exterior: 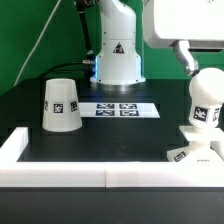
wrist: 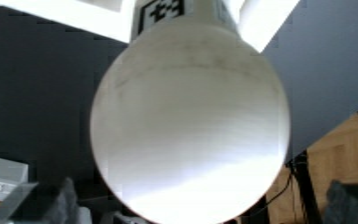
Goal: Assemble lamp
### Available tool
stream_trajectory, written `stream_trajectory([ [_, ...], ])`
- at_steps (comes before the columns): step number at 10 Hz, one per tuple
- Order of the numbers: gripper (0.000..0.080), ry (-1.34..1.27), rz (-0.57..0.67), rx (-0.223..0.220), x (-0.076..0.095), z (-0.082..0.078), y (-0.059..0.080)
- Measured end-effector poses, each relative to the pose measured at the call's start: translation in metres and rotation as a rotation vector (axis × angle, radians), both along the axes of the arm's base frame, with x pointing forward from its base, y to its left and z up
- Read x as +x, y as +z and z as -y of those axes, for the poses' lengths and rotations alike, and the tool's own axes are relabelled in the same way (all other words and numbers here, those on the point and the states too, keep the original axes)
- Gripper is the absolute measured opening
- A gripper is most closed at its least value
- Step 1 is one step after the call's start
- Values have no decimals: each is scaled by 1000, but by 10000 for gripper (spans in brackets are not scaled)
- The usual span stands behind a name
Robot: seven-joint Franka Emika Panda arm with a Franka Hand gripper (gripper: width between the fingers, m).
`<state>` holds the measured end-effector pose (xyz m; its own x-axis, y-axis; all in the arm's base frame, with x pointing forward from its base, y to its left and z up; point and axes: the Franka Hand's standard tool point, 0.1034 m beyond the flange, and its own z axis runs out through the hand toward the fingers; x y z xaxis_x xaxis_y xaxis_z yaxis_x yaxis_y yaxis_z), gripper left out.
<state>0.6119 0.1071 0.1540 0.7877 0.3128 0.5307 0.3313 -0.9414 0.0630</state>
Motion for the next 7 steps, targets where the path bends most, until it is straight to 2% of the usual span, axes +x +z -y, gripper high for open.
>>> stream_trajectory([
  [1, 699, -1, -48, 5, -4, -3, -4],
  [2, 699, 6, -159, 9, -8, -9, -6],
  [4, 699, 8, -256, 2, -2, -2, -4],
  [7, 699, 44, -425, -25, -6, 0, -11],
])
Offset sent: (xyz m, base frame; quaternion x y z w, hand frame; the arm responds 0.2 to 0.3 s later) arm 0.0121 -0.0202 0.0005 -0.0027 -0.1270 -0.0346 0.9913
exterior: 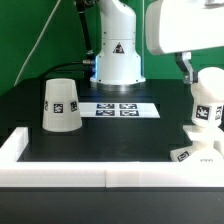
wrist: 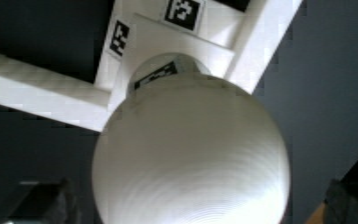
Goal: Assemble lamp
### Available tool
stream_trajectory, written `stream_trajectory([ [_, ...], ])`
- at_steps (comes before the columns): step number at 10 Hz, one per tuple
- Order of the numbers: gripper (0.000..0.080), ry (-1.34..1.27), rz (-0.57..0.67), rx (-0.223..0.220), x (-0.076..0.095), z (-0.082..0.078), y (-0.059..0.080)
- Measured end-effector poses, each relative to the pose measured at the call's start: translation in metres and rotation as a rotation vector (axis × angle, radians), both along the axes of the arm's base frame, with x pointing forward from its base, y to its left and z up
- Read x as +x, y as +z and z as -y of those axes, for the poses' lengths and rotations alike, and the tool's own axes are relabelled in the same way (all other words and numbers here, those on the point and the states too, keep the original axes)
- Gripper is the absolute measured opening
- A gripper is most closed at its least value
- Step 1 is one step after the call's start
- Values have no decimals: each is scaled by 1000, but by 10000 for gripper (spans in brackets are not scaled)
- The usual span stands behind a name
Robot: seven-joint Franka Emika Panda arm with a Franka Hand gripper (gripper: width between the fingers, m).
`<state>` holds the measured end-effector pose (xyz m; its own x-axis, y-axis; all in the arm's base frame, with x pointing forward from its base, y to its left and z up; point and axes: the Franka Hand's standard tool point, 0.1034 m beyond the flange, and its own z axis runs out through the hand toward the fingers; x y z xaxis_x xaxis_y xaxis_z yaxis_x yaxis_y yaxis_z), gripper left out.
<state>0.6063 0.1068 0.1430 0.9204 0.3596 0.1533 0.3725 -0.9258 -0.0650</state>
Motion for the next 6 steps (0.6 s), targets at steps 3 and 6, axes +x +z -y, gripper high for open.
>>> stream_trajectory([
  [3, 699, 15, -118, -20, -5, -1, -8],
  [6, 699, 24, -90, -20, -2, 1, -12],
])
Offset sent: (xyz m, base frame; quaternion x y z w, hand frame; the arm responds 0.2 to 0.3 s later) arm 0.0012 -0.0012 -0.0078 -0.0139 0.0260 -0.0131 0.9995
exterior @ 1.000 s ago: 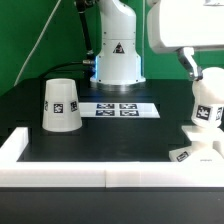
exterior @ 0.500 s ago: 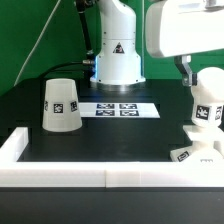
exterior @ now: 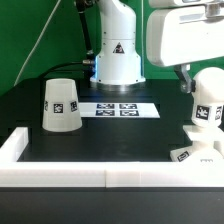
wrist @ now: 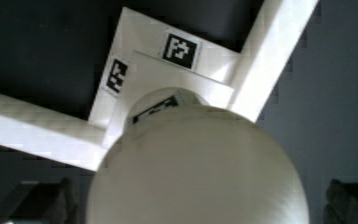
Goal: Assemble lamp
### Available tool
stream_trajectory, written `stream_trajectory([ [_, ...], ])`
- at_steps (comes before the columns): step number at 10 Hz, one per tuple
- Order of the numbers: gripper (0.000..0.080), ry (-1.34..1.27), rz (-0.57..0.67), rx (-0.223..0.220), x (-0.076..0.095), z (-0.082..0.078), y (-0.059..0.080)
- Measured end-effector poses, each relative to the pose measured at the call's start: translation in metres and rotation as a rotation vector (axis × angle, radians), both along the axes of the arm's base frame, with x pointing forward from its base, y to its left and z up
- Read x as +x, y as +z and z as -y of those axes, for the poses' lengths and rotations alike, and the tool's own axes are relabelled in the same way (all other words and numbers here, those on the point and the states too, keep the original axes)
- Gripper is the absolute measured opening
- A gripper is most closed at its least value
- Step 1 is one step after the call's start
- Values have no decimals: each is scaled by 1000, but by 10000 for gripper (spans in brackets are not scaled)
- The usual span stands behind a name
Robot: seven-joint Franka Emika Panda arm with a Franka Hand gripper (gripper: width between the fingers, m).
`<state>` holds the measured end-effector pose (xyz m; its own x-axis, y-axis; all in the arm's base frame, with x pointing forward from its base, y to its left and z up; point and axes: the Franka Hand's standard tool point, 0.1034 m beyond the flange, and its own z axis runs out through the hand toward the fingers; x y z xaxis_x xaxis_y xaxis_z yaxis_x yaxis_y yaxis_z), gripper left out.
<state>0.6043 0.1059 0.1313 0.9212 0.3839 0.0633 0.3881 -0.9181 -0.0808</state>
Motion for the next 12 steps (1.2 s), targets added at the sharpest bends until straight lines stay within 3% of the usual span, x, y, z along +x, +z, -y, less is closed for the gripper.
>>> stream_trajectory([
  [3, 686, 23, 18, 1, 3, 1, -2],
  [4, 574, 12, 17, 1, 3, 1, -2],
  [6, 575, -26, 13, 4, 3, 1, -2],
  [12, 577, -632, 0, 47, 4, 0, -1],
])
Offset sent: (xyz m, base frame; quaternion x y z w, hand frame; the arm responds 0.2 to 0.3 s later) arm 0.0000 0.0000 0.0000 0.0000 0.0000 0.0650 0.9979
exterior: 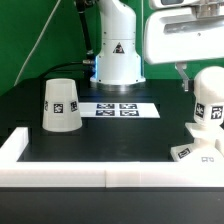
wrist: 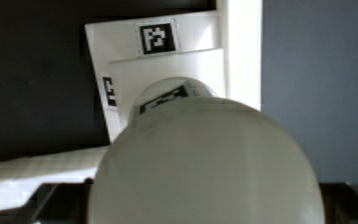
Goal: Assemble lamp
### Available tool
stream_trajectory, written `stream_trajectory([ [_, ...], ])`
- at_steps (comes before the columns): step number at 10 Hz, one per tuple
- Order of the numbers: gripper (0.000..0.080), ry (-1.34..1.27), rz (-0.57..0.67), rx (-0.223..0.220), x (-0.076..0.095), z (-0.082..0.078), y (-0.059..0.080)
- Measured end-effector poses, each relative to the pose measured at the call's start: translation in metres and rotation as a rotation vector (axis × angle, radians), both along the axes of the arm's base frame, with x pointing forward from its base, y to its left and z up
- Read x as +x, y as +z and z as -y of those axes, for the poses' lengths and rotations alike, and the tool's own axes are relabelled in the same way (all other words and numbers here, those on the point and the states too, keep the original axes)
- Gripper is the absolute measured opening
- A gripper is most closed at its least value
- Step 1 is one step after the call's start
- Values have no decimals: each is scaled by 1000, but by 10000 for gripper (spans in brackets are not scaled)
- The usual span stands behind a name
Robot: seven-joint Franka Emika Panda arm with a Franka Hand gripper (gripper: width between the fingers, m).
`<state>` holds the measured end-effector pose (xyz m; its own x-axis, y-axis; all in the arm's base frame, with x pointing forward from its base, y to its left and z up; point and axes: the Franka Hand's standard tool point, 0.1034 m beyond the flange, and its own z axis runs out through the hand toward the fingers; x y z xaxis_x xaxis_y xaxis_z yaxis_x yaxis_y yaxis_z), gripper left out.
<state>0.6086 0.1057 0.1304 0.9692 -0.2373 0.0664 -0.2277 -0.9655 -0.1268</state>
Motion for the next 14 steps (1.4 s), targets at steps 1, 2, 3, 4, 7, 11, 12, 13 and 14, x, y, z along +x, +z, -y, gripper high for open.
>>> stream_trajectory([
  [1, 577, -73, -5, 6, 0, 1, -1],
  [2, 577, -156, -15, 17, -1, 2, -1],
  [3, 577, -257, -27, 30, 0, 3, -1],
  [4, 577, -376, -42, 48, -1, 3, -1],
  [7, 577, -613, -78, 84, -2, -1, -2],
  [11, 661, -699, -104, 100, -2, -2, -3],
  [12, 688, -620, -98, 87, -2, -1, -3],
  [13, 688, -511, -94, 74, -1, -1, -1],
  [14, 697, -433, -84, 47, 1, -5, 2],
])
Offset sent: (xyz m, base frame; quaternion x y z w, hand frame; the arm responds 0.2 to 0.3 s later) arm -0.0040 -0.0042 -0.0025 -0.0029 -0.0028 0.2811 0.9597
